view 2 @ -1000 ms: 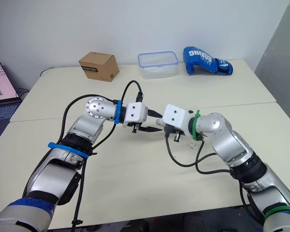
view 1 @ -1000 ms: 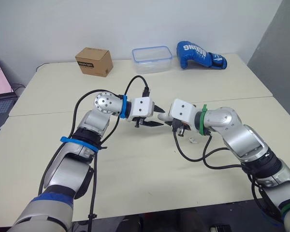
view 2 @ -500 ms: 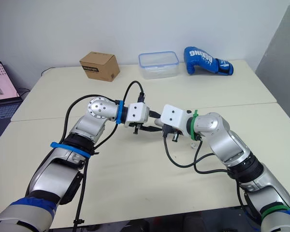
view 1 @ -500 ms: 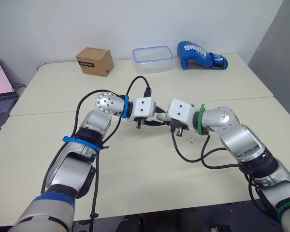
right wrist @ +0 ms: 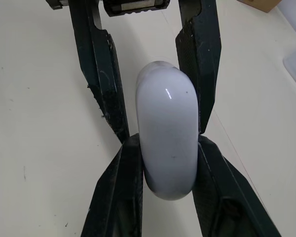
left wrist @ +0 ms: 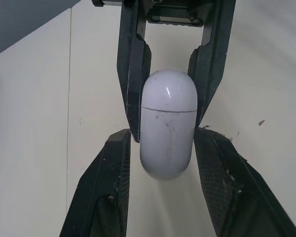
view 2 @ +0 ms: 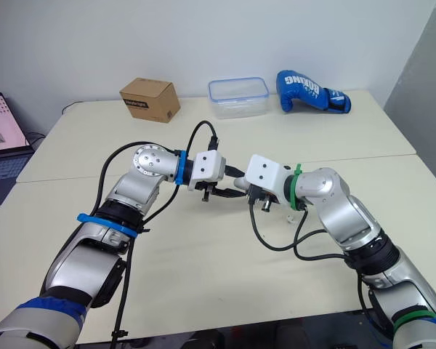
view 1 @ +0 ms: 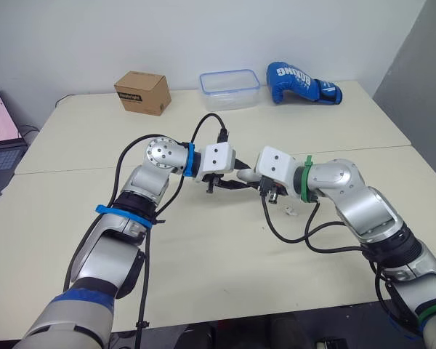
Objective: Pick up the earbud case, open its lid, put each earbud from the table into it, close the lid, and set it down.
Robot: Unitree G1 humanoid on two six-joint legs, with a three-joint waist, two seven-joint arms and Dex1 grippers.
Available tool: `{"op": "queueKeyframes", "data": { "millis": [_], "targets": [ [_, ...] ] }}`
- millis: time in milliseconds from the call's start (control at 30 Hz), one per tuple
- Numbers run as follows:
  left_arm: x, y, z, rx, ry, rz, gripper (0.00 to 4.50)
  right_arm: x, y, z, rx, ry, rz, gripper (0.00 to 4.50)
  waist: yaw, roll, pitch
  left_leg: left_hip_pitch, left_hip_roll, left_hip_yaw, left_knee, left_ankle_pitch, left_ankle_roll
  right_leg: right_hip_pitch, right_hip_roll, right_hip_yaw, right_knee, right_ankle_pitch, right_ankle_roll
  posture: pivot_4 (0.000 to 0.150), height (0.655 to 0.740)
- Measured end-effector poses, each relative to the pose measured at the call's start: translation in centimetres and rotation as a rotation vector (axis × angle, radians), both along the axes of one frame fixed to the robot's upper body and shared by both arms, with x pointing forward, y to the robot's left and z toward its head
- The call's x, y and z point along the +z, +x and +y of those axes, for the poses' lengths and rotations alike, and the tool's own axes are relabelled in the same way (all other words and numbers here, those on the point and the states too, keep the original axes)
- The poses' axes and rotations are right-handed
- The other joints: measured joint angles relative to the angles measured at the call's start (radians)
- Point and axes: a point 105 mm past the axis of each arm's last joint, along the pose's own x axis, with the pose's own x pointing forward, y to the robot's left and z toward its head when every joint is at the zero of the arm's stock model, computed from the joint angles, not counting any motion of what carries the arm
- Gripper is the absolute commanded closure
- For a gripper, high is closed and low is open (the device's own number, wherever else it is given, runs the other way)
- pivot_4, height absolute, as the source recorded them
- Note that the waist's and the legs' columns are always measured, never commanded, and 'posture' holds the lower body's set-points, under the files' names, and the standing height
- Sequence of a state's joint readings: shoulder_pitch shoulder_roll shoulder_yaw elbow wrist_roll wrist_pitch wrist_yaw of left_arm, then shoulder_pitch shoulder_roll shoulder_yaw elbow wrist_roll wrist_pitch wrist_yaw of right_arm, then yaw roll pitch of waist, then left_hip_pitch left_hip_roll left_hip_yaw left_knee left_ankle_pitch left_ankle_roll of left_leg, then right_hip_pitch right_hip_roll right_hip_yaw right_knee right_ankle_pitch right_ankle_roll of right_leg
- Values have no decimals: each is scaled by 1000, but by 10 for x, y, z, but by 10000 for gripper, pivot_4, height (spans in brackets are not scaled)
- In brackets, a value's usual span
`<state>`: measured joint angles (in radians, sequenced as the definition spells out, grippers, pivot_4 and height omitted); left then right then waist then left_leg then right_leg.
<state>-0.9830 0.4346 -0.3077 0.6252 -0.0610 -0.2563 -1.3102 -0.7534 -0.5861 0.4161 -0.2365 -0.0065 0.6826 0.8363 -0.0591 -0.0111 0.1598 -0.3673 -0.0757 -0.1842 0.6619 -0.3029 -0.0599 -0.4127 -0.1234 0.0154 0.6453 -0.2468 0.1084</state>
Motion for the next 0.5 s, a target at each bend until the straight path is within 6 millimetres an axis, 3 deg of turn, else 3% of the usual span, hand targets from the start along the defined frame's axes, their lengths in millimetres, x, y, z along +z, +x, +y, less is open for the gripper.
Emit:
{"op": "queueKeyframes", "data": {
  "millis": [167, 267, 500],
  "targets": [
    [0, -1, 0, -4, 2, 6, 29273, -1, -1, 0, 1, 12, 12, 27599, 0, 0, 0, 0, 0, 0, 0, 0, 0, 0, 0, 0, 0, 0, 0, 1500, 7400],
    [-1, -1, 0, -9, 6, 10, 29273, -1, -2, 0, 3, 24, 25, 37130, 0, 0, 0, 0, 0, 0, 0, 0, 0, 0, 0, 0, 0, 0, 0, 1500, 7400],
    [-1, -1, 0, -11, 8, 11, 29273, -2, -2, 0, 3, 26, 29, 37054, 0, 0, 0, 0, 0, 0, 0, 0, 0, 0, 0, 0, 0, 0, 0, 1500, 7400]
  ]
}}
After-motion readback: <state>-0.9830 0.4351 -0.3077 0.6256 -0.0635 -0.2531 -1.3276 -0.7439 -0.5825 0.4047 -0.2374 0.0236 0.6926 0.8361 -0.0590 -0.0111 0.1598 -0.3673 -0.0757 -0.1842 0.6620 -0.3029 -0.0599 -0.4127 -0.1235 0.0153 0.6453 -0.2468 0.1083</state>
